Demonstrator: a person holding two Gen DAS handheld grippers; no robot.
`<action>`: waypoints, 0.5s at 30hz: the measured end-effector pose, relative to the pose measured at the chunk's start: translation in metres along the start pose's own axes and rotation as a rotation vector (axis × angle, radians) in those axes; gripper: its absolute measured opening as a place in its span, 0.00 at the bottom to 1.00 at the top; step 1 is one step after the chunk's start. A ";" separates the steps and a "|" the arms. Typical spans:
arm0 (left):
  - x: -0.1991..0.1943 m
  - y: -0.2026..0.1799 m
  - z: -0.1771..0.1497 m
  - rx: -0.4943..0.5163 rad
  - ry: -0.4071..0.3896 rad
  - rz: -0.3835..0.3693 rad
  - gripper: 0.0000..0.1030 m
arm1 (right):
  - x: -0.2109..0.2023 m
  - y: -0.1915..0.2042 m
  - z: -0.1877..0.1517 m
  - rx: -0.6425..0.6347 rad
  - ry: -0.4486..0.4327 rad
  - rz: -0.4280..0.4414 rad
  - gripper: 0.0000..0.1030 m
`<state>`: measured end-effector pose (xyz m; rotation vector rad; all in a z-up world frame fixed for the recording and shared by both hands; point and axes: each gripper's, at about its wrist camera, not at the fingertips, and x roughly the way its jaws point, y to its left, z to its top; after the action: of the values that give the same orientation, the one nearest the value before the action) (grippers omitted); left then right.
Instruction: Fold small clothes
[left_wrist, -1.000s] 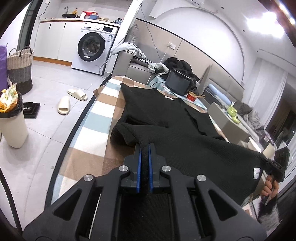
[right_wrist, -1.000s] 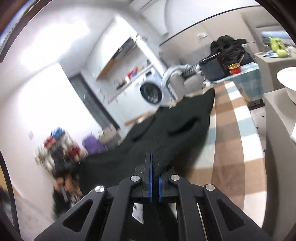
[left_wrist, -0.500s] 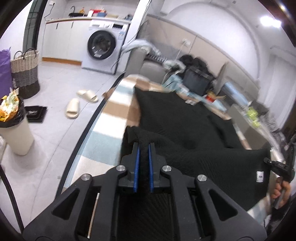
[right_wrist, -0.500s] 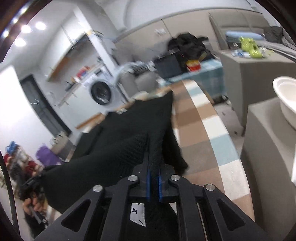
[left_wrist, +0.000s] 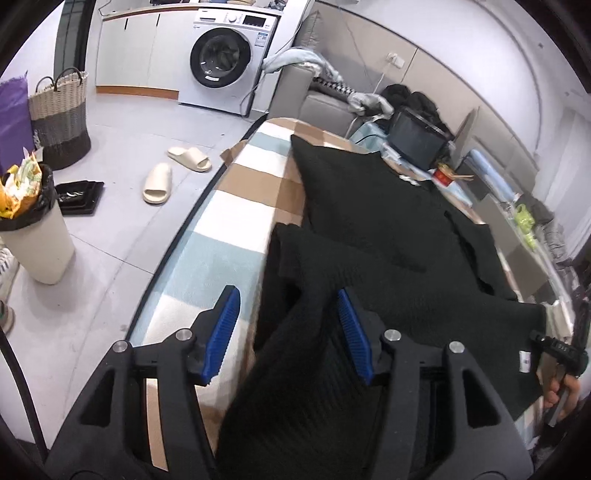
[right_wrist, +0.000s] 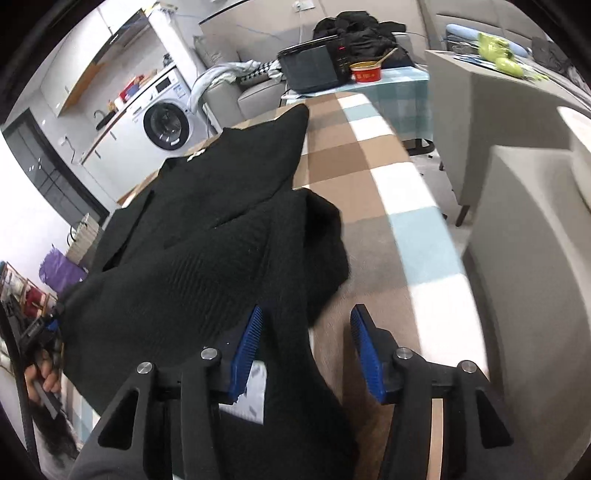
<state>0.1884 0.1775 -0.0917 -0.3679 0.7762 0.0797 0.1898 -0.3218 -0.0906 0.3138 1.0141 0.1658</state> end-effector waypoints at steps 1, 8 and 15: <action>0.004 0.000 0.002 -0.001 0.007 0.002 0.50 | 0.004 0.002 0.002 -0.007 0.001 -0.001 0.50; 0.037 -0.002 0.013 -0.004 0.067 0.003 0.50 | 0.025 0.012 0.020 -0.015 0.020 -0.008 0.54; 0.067 -0.023 0.016 0.079 0.113 -0.025 0.22 | 0.034 0.018 0.029 -0.049 0.030 0.027 0.52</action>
<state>0.2517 0.1573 -0.1216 -0.3091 0.8834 0.0047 0.2329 -0.3008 -0.0980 0.2807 1.0343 0.2202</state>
